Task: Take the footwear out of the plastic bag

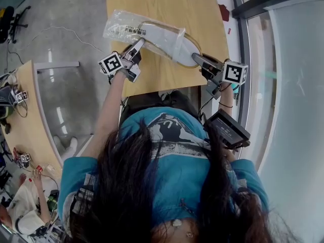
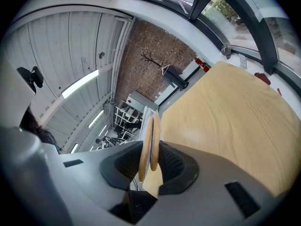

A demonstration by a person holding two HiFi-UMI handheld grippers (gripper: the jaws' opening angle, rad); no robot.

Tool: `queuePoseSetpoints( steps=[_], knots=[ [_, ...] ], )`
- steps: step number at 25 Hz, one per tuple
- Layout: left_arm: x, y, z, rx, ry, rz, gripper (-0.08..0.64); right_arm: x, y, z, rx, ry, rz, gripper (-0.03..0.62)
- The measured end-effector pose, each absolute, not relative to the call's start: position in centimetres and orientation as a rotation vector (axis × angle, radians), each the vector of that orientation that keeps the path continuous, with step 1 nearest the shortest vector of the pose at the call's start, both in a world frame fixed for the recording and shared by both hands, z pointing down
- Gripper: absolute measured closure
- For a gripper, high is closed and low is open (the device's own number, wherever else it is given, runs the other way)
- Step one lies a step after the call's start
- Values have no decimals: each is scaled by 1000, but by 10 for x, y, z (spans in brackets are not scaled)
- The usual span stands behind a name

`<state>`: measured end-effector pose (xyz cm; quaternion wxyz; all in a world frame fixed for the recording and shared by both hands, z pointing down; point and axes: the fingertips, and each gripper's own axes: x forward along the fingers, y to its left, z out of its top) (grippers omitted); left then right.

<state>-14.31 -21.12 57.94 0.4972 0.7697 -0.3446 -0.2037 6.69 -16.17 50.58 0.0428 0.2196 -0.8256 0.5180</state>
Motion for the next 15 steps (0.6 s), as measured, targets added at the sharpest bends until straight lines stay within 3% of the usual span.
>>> queuePoseSetpoints(
  steps=[5, 15],
  knots=[
    [-164, -222, 596, 1813, -977, -421, 530, 85, -162, 509, 723, -2494, 1589, 499],
    [-218, -241, 615, 1695, -1197, -387, 549, 105, -157, 501, 715, -2522, 1604, 504]
  ],
)
